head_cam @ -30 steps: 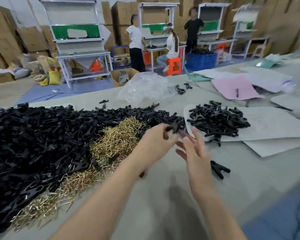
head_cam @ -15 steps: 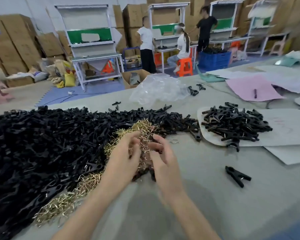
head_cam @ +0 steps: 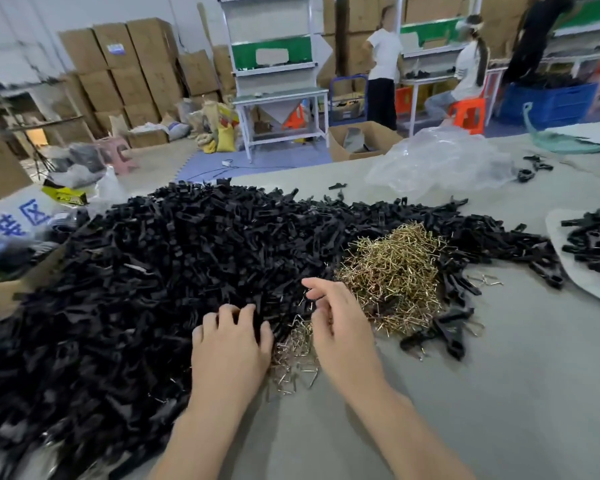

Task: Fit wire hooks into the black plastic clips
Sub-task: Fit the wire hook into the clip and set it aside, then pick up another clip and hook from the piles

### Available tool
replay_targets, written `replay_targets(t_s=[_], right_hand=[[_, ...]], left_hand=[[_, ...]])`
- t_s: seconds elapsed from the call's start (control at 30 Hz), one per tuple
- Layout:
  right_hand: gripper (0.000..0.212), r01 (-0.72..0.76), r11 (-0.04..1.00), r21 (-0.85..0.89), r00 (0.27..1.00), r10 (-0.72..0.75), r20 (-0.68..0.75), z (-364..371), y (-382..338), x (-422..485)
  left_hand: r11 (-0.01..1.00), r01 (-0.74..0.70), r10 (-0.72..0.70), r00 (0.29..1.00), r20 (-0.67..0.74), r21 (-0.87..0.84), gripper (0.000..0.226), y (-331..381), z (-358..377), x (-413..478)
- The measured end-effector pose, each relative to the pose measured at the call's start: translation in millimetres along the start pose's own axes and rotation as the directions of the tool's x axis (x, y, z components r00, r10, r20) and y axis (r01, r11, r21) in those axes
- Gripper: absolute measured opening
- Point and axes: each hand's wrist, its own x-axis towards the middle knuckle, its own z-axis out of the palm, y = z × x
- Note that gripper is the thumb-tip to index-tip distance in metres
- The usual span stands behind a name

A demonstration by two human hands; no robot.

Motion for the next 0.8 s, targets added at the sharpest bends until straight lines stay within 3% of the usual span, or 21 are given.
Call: replay_targets(t_s=[0.13,0.27,0.5,0.67,0.8], right_hand=[[0.041,-0.041,0.999,0.006,0.998,0.041,-0.045,-1.7,4.7,4.6],[0.041,-0.091,0.994,0.067,0.994,0.095,-0.049,-2.1,7.9,5.2],[0.043,-0.149,0.973,0.174,0.988,0.154,-0.013,-1.8,9.5,4.6],[0.043,-0.171,0.961,0.218,0.985,0.174,0.006,-2.0,11.1,5.5],[0.04,-0.141,0.962,0.233,0.99,0.14,0.022,-4.6,7.7,5.8]], left_hand=[[0.999,-0.051,0.051,0.997,0.052,-0.014,0.042,-8.8,-1.2,3.2],[0.994,-0.104,0.104,0.995,0.001,-0.041,0.029,-9.4,1.1,3.0],[0.978,-0.055,0.06,0.998,0.019,-0.202,0.018,-8.7,0.1,2.5],[0.957,-0.127,0.093,0.986,-0.139,-0.261,0.019,-4.1,-1.8,0.0],[0.863,-0.142,0.03,0.972,-0.232,-0.484,0.028,-3.6,-3.6,2.2]])
